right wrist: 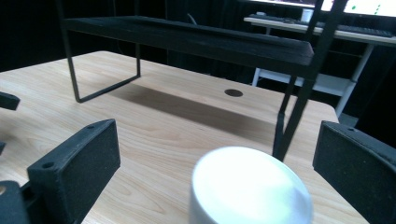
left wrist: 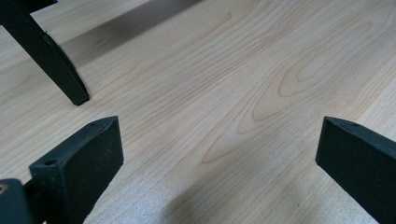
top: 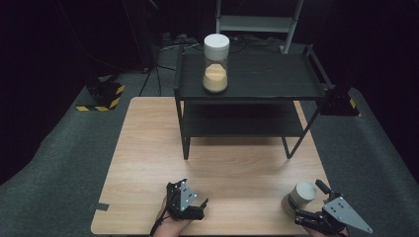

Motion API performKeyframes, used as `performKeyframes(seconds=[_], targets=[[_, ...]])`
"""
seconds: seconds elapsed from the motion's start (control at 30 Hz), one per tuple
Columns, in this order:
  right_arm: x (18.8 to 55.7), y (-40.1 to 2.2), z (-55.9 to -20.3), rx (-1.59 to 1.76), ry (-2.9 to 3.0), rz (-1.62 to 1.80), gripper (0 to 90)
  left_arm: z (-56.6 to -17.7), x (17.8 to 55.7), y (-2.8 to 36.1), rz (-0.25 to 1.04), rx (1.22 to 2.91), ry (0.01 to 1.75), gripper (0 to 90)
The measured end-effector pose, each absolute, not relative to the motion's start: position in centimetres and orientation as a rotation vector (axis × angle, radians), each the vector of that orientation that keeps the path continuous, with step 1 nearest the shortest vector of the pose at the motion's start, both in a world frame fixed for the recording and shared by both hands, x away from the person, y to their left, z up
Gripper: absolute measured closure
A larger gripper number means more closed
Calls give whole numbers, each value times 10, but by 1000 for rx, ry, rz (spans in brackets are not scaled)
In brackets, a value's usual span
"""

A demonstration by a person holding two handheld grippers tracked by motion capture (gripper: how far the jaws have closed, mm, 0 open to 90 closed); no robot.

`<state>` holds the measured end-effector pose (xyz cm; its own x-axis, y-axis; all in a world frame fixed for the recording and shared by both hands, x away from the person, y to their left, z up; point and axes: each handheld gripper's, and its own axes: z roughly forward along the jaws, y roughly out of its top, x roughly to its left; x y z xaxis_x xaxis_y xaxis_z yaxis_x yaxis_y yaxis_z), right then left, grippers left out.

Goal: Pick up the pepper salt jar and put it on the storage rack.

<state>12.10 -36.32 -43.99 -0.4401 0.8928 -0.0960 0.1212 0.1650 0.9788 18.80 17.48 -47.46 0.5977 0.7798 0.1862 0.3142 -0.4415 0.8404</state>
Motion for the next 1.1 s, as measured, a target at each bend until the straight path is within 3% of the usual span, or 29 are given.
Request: performKeyframes(seconds=[0.67,1.1], targets=[[131,-375,-467,1076,1763,1315,28,-475,188,175,731,2021,855,11],[133,-387,-481,1073,1766,1394,266,-474,188,175,729,2027,847,12]])
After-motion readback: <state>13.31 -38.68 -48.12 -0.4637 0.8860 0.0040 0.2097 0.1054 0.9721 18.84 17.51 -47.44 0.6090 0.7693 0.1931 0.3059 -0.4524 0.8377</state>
